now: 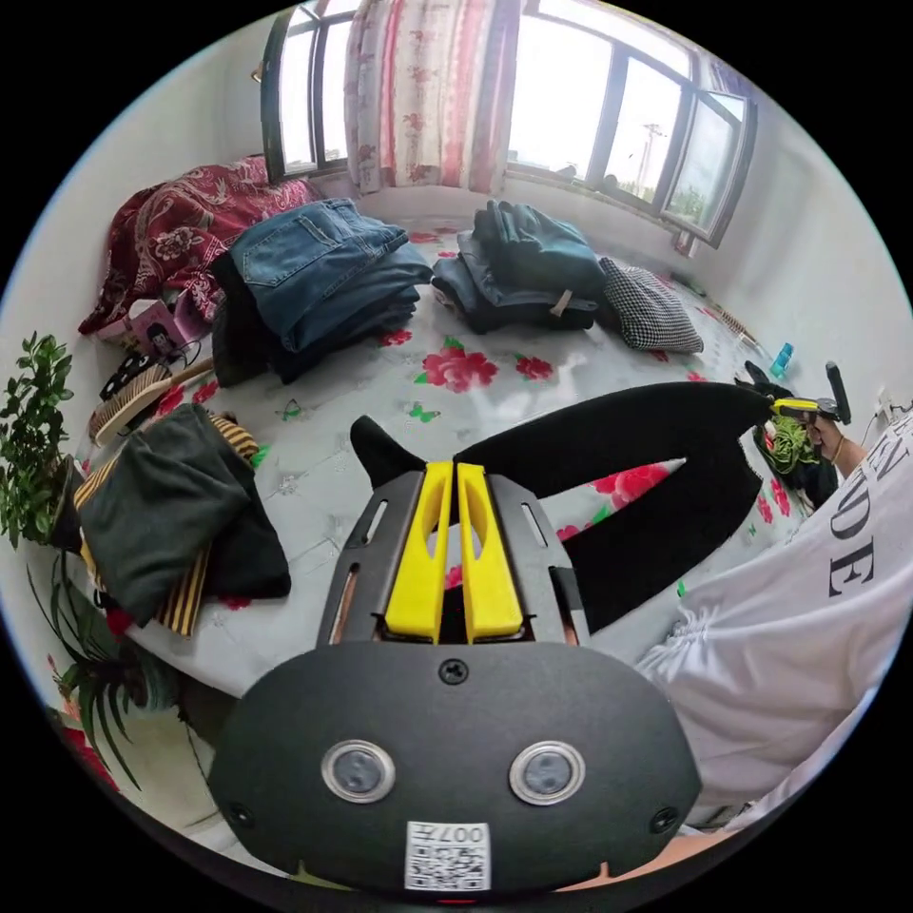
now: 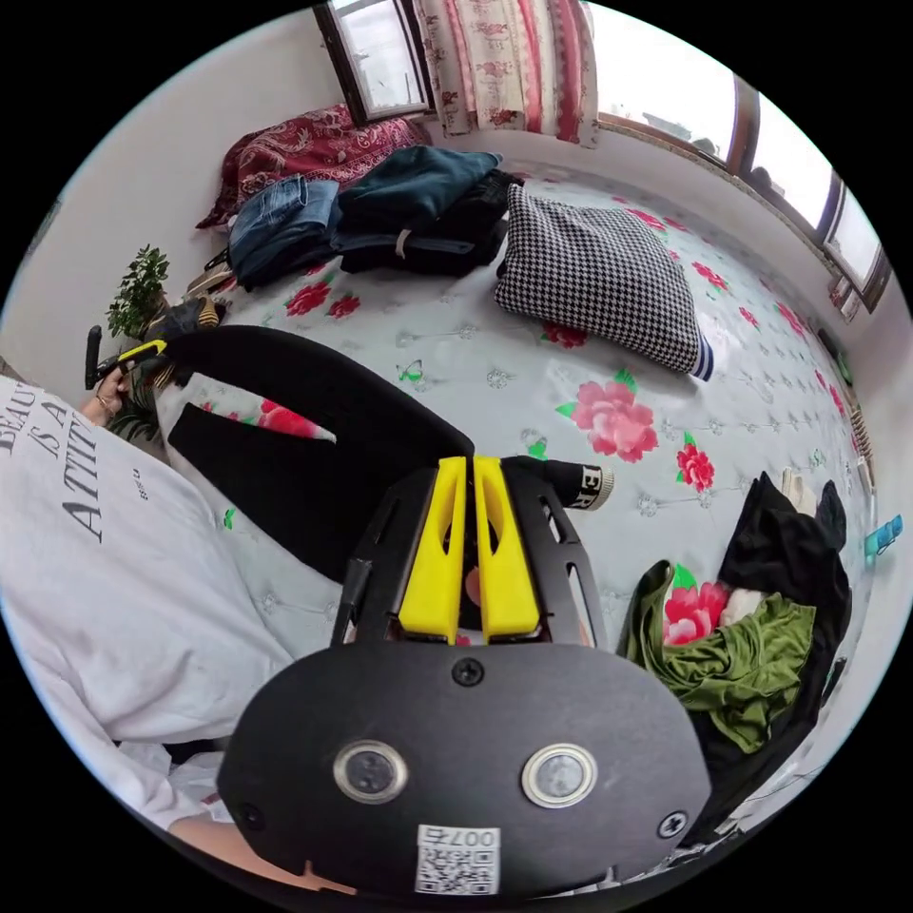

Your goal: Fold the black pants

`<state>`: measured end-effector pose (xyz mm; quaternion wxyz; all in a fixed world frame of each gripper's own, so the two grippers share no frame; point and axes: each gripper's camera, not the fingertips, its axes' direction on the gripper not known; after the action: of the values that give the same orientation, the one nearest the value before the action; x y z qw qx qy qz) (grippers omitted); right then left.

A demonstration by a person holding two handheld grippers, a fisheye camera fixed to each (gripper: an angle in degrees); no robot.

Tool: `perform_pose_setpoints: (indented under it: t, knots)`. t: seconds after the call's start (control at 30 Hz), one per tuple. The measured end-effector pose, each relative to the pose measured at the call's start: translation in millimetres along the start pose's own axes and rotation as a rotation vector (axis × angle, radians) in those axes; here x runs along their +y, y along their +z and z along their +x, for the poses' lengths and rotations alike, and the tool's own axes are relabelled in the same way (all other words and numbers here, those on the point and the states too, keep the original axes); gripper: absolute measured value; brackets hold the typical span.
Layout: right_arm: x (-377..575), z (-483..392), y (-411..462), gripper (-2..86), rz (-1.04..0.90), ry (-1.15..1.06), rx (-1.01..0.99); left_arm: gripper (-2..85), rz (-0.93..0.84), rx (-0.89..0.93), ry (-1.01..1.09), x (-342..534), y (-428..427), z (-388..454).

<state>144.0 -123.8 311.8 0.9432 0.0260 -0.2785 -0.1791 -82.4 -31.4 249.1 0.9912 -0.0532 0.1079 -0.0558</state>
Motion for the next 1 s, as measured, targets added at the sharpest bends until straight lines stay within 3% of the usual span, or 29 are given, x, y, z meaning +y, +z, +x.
perform_pose_setpoints:
  t: [0.27,0.5,0.67,0.73,0.87,1.0]
  knots:
    - [70,-21,111,-0.2,-0.312,0.041,-0.014,-0.9,-0.376,0.026,-0.167,113,80,19]
    - [52,-19,104,-0.2,-0.244,0.072,-0.029,-0.9,-0.272,0.029,-0.165,87,66,13]
    - [50,-21,115,-0.2,-0.244,0.13,-0.016,-0.9,-0.072,0.002,-0.051,45,21,28]
    - [49,-23,118,-0.2,-0.224,0.173,-0.013,-0.8,-0.097,-0.031,-0.02,48,25,32]
    - [43,-30,132,-0.2,-0.238,0.222,0.004,-0.5,-0.309,-0.051,-0.216,96,68,11]
    - [33,-36,135,-0.2,-0.239,0.238,0.021,0.7,-0.256,-0.015,-0.402,128,62,-1]
